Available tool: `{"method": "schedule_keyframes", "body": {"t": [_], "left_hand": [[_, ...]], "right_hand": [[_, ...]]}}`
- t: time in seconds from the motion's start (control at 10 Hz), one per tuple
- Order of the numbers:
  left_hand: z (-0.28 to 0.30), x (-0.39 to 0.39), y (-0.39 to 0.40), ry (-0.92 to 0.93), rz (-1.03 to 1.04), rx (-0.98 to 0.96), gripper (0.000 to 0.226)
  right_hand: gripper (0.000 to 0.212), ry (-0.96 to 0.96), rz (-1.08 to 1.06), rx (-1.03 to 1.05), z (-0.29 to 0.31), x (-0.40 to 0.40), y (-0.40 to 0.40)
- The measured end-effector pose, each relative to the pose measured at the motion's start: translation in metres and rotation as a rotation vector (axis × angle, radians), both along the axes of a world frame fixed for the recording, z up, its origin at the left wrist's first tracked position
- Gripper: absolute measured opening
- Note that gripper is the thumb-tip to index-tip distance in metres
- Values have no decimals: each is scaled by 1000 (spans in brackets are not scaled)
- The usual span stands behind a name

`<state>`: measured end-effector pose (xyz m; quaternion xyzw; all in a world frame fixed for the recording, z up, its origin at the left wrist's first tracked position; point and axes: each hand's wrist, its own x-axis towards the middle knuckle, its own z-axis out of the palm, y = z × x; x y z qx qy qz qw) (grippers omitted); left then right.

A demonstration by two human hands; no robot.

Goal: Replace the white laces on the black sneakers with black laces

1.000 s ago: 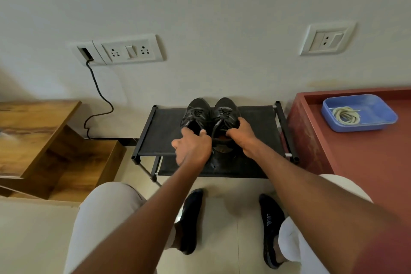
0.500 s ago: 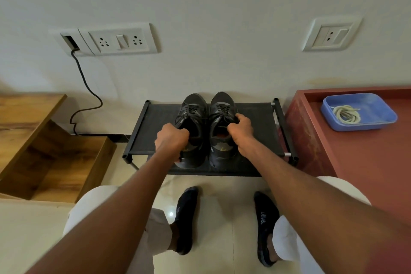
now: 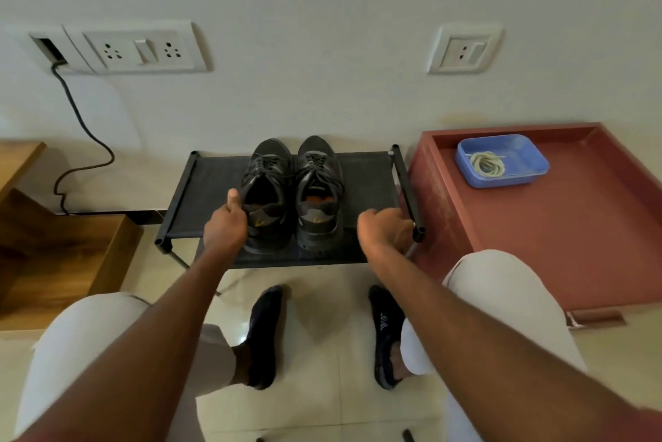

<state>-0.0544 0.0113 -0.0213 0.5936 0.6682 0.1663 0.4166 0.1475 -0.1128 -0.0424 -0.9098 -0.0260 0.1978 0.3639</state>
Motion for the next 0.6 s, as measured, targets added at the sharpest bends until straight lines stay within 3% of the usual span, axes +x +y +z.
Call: {"method": "schedule_keyframes", "body": {"t": [0.2, 0.3, 0.4, 0.5, 0.6], "left_hand": [[-2, 4, 1, -58, 35, -53, 84], [-2, 2, 0, -56, 15, -51, 81], [5, 1, -7, -54, -37, 96, 70], [31, 1, -26, 150, -272, 469, 62], [55, 9, -37, 277, -378, 617, 66]], "right_hand": [[61, 37, 106, 212, -28, -14, 13], [60, -4, 158, 182, -32, -16, 6], [58, -128, 236, 112, -22, -10, -1], [61, -538, 531, 6, 23, -7, -9], [64, -789, 736, -25, 65, -11, -5]]}}
